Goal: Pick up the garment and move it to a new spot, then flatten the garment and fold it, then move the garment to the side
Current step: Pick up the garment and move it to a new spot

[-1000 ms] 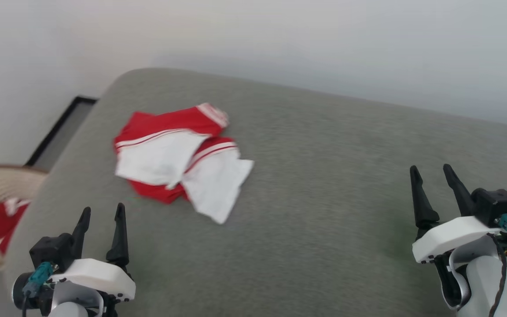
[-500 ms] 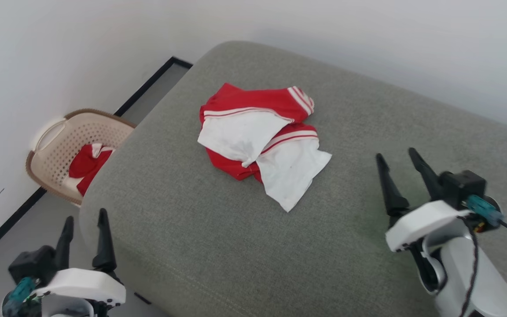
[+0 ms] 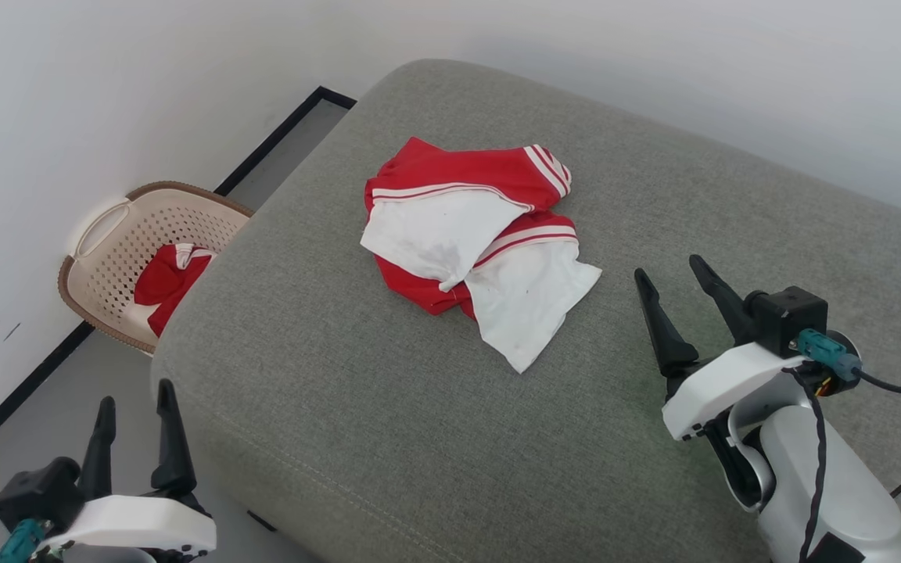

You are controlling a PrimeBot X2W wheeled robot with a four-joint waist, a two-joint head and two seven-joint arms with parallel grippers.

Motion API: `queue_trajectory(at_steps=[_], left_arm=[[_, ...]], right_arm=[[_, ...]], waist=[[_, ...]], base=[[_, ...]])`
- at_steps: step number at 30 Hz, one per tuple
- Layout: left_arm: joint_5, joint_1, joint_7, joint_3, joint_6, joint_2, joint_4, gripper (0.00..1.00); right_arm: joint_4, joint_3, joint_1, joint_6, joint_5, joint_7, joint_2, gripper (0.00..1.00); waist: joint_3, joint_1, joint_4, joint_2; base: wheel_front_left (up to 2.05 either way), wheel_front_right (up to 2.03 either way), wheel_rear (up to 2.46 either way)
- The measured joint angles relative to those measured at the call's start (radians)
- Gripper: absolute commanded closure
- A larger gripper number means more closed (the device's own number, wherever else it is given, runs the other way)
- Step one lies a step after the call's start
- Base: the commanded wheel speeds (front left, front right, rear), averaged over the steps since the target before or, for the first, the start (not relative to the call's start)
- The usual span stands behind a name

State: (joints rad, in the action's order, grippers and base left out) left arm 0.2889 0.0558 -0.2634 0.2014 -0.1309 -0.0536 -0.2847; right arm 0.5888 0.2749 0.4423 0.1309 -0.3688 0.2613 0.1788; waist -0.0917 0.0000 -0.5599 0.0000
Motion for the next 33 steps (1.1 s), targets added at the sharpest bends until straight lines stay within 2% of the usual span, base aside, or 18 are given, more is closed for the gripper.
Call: queue_trajectory(at_steps=[4, 8, 11, 12, 14, 20, 23, 27, 33], left_arm=[[0.001, 0.001, 0.000, -0.030, 0.000, 0.000, -0.008, 0.00], [-0.007, 0.059, 0.000, -0.125, 0.000, -0.013, -0.059, 0.00], [0.000, 0.202, 0.000, -0.255, 0.000, -0.066, -0.138, 0.00], [0.000, 0.202, 0.000, -0.255, 0.000, -0.066, -0.138, 0.00], [0.020, 0.310, 0.000, -0.321, 0.000, -0.118, -0.200, 0.00], [0.137, 0.541, 0.036, -0.418, 0.000, -0.209, -0.336, 0.00], [0.231, 0.632, 0.127, -0.456, 0.000, -0.273, -0.407, 0.00], [0.352, 0.723, 0.318, -0.549, 0.000, -0.357, -0.477, 0.00], [0.542, 0.760, 0.599, -0.686, 0.000, -0.471, -0.493, 0.00]], right_arm=[[-0.007, -0.001, -0.005, 0.000, -0.010, 0.000, 0.004, 0.00], [-0.029, -0.043, -0.043, 0.000, -0.009, 0.000, 0.008, 0.00], [-0.063, -0.107, -0.095, 0.000, 0.007, 0.000, 0.009, 0.00], [-0.063, -0.107, -0.095, 0.000, 0.007, 0.000, 0.009, 0.00], [-0.085, -0.114, -0.109, 0.000, 0.028, 0.000, 0.000, 0.00], [-0.111, -0.116, -0.103, 0.000, 0.040, 0.000, -0.007, 0.00], [-0.121, -0.115, -0.095, 0.000, 0.041, 0.000, -0.011, 0.00], [-0.131, -0.113, -0.078, 0.000, 0.041, 0.000, -0.017, 0.00], [-0.138, -0.107, -0.056, 0.000, 0.041, 0.000, -0.034, 0.00]], waist=[[0.007, 0.0000, 0.004, 0.0000], [0.011, 0.0000, 0.013, 0.0000], [0.012, 0.0000, 0.027, 0.0000], [0.012, 0.0000, 0.027, 0.0000], [0.012, 0.0000, 0.055, 0.0000], [-0.022, 0.0000, 0.163, 0.0000], [-0.043, 0.0000, 0.225, 0.0000], [-0.077, 0.0000, 0.305, 0.0000], [-0.131, 0.0000, 0.414, 0.0000]], base=[[0.00, 0.00, 0.00], [0.00, 0.00, 0.00], [0.00, 0.00, 0.00], [0.00, 0.00, 0.00], [0.00, 0.00, 0.00], [0.00, 0.00, 0.00], [0.00, 0.00, 0.00], [0.00, 0.00, 0.00], [0.00, 0.00, 0.00]])
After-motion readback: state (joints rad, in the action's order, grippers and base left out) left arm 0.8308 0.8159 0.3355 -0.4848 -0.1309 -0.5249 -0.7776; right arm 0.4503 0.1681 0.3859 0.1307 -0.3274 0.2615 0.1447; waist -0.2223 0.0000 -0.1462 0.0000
